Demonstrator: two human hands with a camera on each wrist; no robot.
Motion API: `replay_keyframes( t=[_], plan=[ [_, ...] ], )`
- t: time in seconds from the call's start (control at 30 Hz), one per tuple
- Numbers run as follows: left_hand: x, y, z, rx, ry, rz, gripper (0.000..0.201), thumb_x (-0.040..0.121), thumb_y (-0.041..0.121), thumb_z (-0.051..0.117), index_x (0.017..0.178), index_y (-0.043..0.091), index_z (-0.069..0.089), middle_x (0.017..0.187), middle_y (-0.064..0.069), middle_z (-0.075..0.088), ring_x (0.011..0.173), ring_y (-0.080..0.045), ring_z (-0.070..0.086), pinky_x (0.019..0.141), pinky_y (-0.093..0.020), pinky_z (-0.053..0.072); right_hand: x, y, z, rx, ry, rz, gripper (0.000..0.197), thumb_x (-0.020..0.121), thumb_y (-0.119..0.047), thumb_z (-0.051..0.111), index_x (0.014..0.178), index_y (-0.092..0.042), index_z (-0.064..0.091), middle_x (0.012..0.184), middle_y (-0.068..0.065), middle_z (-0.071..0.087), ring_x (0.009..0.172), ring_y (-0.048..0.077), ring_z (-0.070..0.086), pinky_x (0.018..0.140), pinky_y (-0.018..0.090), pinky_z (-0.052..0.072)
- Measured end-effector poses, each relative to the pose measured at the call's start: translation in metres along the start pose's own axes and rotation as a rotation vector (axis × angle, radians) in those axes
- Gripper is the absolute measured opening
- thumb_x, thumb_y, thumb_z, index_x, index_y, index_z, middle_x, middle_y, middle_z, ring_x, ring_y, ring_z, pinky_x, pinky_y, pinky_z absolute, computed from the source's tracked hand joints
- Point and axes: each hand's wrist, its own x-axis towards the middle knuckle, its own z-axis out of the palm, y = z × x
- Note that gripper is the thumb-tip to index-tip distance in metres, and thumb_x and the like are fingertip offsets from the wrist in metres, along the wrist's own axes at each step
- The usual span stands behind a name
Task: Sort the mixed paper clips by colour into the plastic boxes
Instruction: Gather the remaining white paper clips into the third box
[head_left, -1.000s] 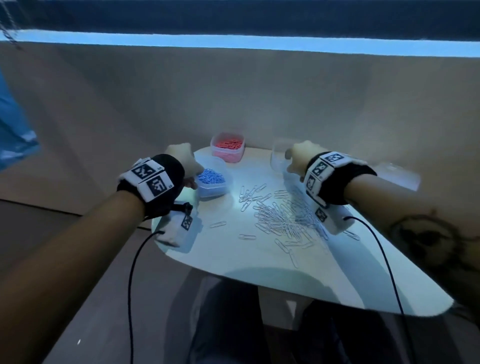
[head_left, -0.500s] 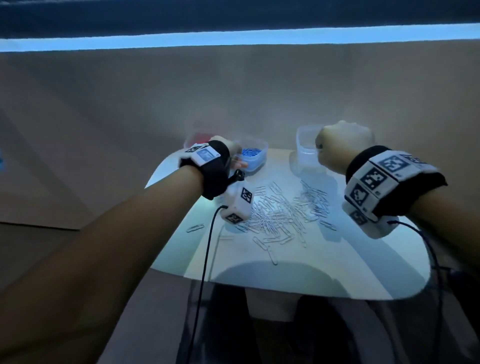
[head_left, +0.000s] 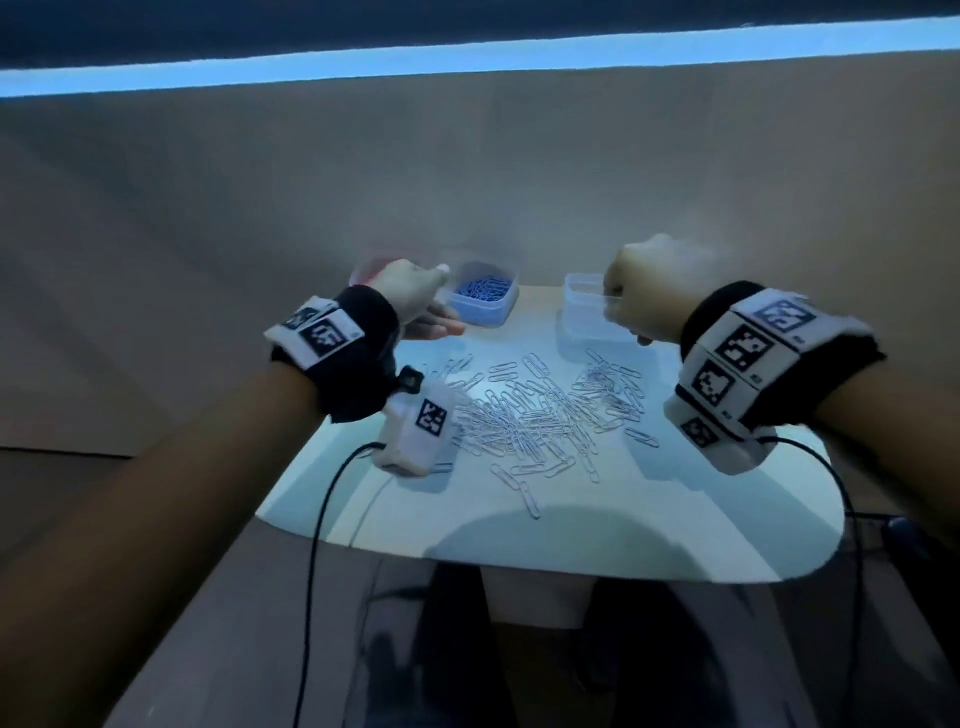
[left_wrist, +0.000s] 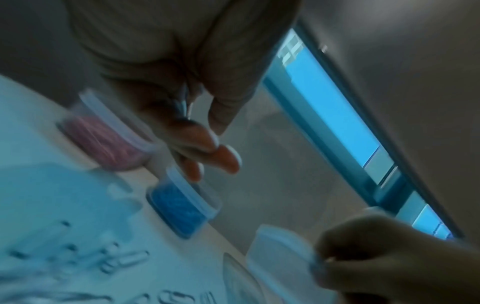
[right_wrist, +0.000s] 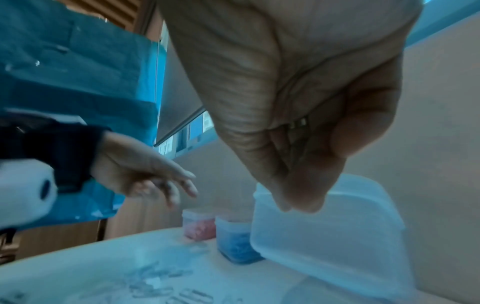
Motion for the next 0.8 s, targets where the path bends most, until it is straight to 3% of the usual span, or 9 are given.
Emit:
replay_keyframes(
  t=[0.1, 0.17, 0.23, 0.3, 0.33, 0.43, 0.6, 0.7, 0.8],
  plan=[
    [-0.020, -0.014, -0.029, 0.142, -0.003, 0.057, 0.021, 0.098, 0.030, 0.044, 0.087, 0.013, 0.048, 0.074, -0.007, 0.060, 0.040, -0.004, 0.057, 0.036, -0.012, 0.041, 0.014, -0.025, 0.007, -0.097, -0.006, -0.033, 0.018, 0.085, -0.007, 0.046, 0.067, -0.011, 0.048, 0.072, 0.006, 0.052, 0.072, 0.027, 0.055, 0.069, 0.026, 0.044],
    [-0.031, -0.027, -0.042, 0.325, -0.023, 0.085, 0.021, 0.096, 0.030, 0.048, 0.083, 0.014, 0.048, 0.087, -0.010, 0.062, 0.059, -0.012, 0.061, 0.048, -0.017, 0.046, 0.023, -0.040, 0.010, -0.154, -0.018, -0.049, 0.022, 0.085, -0.007, 0.048, 0.064, -0.009, 0.042, 0.066, 0.007, 0.044, 0.073, 0.027, 0.050, 0.069, 0.028, 0.041],
    [-0.036, -0.043, -0.048, 0.621, -0.059, 0.133, 0.029, 0.095, 0.035, 0.047, 0.109, 0.011, 0.054, 0.120, -0.016, 0.057, 0.097, -0.023, 0.059, 0.081, -0.029, 0.048, 0.026, -0.050, 0.009, -0.174, -0.038, -0.056, 0.013, 0.087, -0.009, 0.049, 0.074, -0.009, 0.045, 0.071, 0.008, 0.045, 0.075, 0.027, 0.048, 0.070, 0.032, 0.040],
    [-0.038, -0.062, -0.050, 0.897, -0.161, 0.142, 0.062, 0.095, 0.048, 0.039, 0.144, 0.011, 0.029, 0.152, -0.012, 0.025, 0.138, -0.024, 0.028, 0.110, -0.036, 0.025, 0.026, -0.055, 0.005, -0.187, -0.028, -0.041, 0.014, 0.088, -0.011, 0.048, 0.075, -0.008, 0.045, 0.071, 0.009, 0.045, 0.075, 0.027, 0.047, 0.070, 0.033, 0.040],
    [-0.041, -0.073, -0.049, 0.975, -0.210, 0.121, 0.071, 0.094, 0.053, 0.034, 0.150, 0.014, 0.012, 0.158, -0.009, 0.006, 0.145, -0.023, 0.008, 0.115, -0.040, 0.013, 0.024, -0.055, 0.002, -0.198, -0.011, -0.028, 0.021, 0.088, -0.011, 0.048, 0.069, -0.005, 0.043, 0.064, 0.008, 0.042, 0.073, 0.028, 0.048, 0.068, 0.032, 0.040],
    [-0.051, -0.106, -0.047, 1.073, -0.290, 0.039, 0.081, 0.091, 0.062, 0.024, 0.149, 0.019, -0.011, 0.156, -0.004, -0.021, 0.144, -0.022, -0.017, 0.114, -0.051, 0.003, 0.014, -0.058, -0.013, -0.170, 0.039, -0.039, 0.032, 0.085, -0.012, 0.046, 0.054, -0.010, 0.037, 0.056, 0.005, 0.039, 0.068, 0.027, 0.050, 0.063, 0.027, 0.040],
    [-0.079, -0.138, -0.031, 1.112, -0.259, 0.093, 0.096, 0.078, 0.080, 0.005, 0.147, 0.018, -0.020, 0.151, -0.007, -0.031, 0.140, -0.024, -0.028, 0.112, -0.053, -0.007, 0.005, -0.109, -0.020, -0.051, 0.013, -0.267, 0.031, 0.082, -0.011, 0.050, 0.055, -0.014, 0.036, 0.063, 0.002, 0.049, 0.069, 0.025, 0.057, 0.056, 0.012, 0.030],
    [-0.089, -0.146, -0.011, 1.104, -0.204, 0.132, 0.086, 0.086, 0.069, 0.016, 0.146, 0.019, -0.020, 0.151, -0.006, -0.033, 0.138, -0.023, -0.032, 0.110, -0.057, -0.011, 0.013, -0.156, -0.001, -0.081, -0.108, -0.453, 0.027, 0.086, -0.011, 0.055, 0.065, -0.022, 0.042, 0.067, -0.004, 0.043, 0.062, 0.019, 0.049, 0.053, 0.015, 0.032],
    [-0.093, -0.148, 0.008, 1.131, -0.181, 0.159, 0.094, 0.076, 0.074, 0.003, 0.148, 0.018, -0.017, 0.152, -0.006, -0.030, 0.139, -0.024, -0.031, 0.109, -0.059, -0.009, 0.025, -0.186, 0.022, -0.181, -0.162, -0.549, 0.018, 0.085, -0.008, 0.054, 0.068, -0.007, 0.049, 0.065, 0.000, 0.044, 0.070, 0.024, 0.050, 0.055, 0.025, 0.039]
  ],
)
